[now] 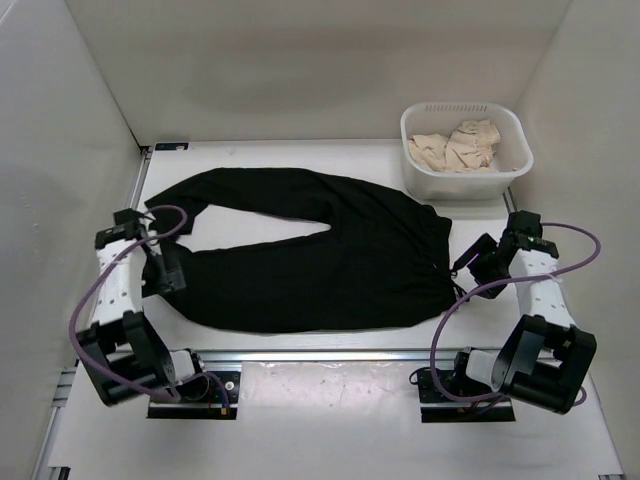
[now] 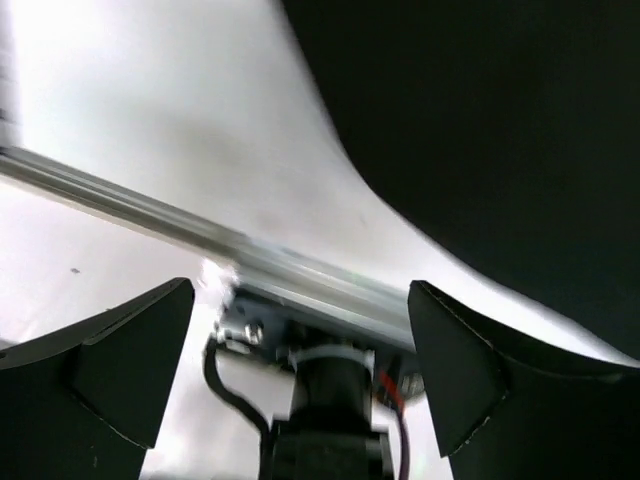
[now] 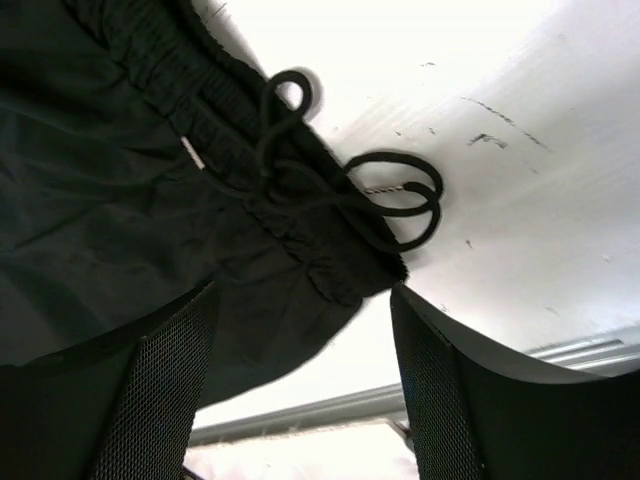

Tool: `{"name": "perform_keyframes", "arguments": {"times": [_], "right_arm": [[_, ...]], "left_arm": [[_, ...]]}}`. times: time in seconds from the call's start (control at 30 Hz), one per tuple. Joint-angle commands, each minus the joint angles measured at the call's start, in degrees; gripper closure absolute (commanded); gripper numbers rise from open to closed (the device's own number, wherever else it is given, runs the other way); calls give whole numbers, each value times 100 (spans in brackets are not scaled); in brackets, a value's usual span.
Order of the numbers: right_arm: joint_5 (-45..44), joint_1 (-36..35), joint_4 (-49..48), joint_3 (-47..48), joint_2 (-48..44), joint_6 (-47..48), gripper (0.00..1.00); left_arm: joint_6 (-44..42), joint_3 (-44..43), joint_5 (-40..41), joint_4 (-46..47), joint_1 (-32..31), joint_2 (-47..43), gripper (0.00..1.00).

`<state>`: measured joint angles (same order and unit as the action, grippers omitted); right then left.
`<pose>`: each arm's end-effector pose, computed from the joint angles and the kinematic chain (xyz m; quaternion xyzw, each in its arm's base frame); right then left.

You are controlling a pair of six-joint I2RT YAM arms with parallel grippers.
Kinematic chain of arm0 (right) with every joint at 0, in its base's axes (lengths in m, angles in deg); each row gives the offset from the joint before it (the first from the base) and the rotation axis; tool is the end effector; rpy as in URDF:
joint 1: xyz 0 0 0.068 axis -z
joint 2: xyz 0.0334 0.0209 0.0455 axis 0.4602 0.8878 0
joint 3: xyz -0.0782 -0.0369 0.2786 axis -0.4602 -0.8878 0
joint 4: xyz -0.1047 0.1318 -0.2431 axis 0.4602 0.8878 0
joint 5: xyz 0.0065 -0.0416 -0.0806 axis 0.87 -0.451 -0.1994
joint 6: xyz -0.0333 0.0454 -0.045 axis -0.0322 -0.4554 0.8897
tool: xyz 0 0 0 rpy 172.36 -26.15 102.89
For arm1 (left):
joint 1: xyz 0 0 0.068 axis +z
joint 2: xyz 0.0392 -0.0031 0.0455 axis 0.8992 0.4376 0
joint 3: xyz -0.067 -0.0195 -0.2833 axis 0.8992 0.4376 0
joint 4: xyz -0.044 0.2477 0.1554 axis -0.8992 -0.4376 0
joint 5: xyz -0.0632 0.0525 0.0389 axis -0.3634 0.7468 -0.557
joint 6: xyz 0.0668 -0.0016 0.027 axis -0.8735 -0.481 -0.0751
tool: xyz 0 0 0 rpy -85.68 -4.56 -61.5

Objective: Fold and stack the trousers
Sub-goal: Flatten the trousers out

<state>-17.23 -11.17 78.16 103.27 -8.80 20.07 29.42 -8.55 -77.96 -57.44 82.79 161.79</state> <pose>0.2512 -0.0649 0.2067 0.3636 0.9088 0.0856 0.1856 0.2212 0.0827 0.2235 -0.1644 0.9842 0.0635 0.0175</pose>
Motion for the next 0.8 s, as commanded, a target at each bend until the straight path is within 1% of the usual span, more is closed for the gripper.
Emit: {"name": "perform_keyframes", "arguments": {"times": [0.0,0.1,0.13,0.17,0.2,0.23,0.27,0.3,0.33,0.4,0.43,0.47,0.53,0.6,0.63,0.7,0.73,0.77], "right_arm": [[106,3,-488,-274,-155,-320,26],[10,3,-489,-590,-102,-451,22],[-78,3,-489,-643,-102,-451,20],[-183,3,-428,-722,-102,-504,16],[-280,3,-428,-775,-102,-504,16],[-359,3,-428,-828,-102,-504,11],[-360,3,-567,-898,-102,-504,11],[-299,3,-681,-1081,-102,-565,11],[-237,3,-856,-1144,89,-566,11],[-36,3,-1042,-1249,458,-627,11],[-34,3,-1138,-1302,573,-627,11],[18,3,-1357,-1407,679,-706,12],[79,-49,-1595,-1513,882,-777,21],[141,-50,-1868,-1575,961,-856,30],[194,-50,-1930,-1575,1022,-934,46],[194,-50,-1930,-1471,1075,-988,68],[133,-50,-1930,-1409,1076,-988,86],[133,-50,-1870,-1330,1076,-988,93]], "left_arm": [[-3,-226,123,677,742,-456,0],[-3,62,544,1380,1130,-508,0],[-3,125,545,1565,1219,-509,0],[-3,177,597,1897,1307,-509,0],[-3,239,528,2066,1508,-457,0],[-3,239,432,2189,1623,-404,0],[-3,239,274,2277,1728,-308,0],[-3,239,73,2278,1912,24,0],[-3,118,-373,2278,1914,236,0],[-3,-32,-780,2130,1914,823,0],[-3,-85,-1173,2129,1914,957,0],[-3,-86,-1334,2129,1914,1046,0],[-3,-86,-1336,2391,1643,1266,0],[-3,-33,-1336,2761,1519,1450,0],[-3,-85,-1423,2823,1518,1695,0],[-3,-296,-1826,2876,1518,1951,0],[-3,-375,-1993,2876,1518,2178,4],[-3,-498,-2317,2876,1518,2276,12]]}}
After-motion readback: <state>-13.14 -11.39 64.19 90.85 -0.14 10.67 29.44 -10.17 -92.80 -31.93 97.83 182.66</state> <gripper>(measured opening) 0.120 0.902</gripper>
